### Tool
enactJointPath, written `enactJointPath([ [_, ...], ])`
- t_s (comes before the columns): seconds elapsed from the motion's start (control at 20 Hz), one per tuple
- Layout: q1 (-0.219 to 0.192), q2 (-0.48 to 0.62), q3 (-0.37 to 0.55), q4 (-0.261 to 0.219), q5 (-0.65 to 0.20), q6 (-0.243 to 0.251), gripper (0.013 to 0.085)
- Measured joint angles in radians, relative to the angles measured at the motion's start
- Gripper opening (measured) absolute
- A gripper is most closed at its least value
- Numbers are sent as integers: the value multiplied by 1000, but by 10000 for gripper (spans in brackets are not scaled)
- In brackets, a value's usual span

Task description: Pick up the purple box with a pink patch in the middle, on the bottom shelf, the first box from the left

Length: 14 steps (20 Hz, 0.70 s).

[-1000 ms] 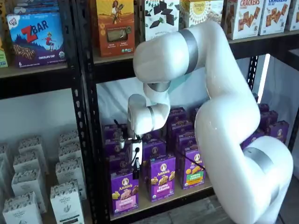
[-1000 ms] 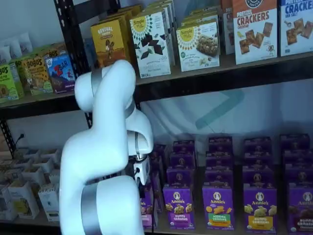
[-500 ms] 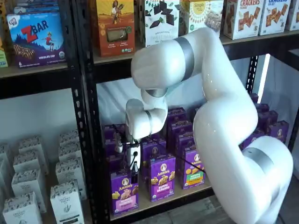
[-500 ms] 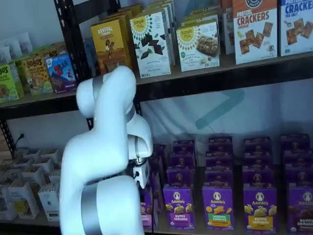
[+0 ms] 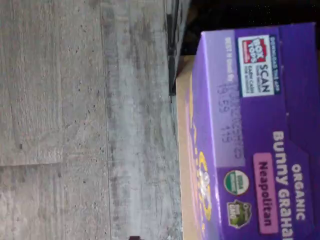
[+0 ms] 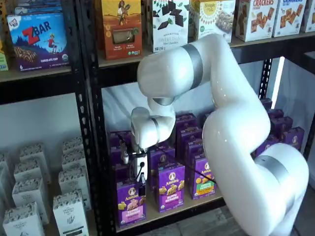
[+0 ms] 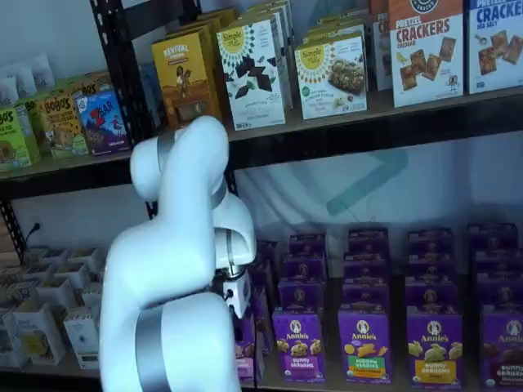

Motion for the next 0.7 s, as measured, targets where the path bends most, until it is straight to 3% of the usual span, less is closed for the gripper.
enactJointPath([
  [0.7, 2, 30, -17, -16, -12, 15, 850],
])
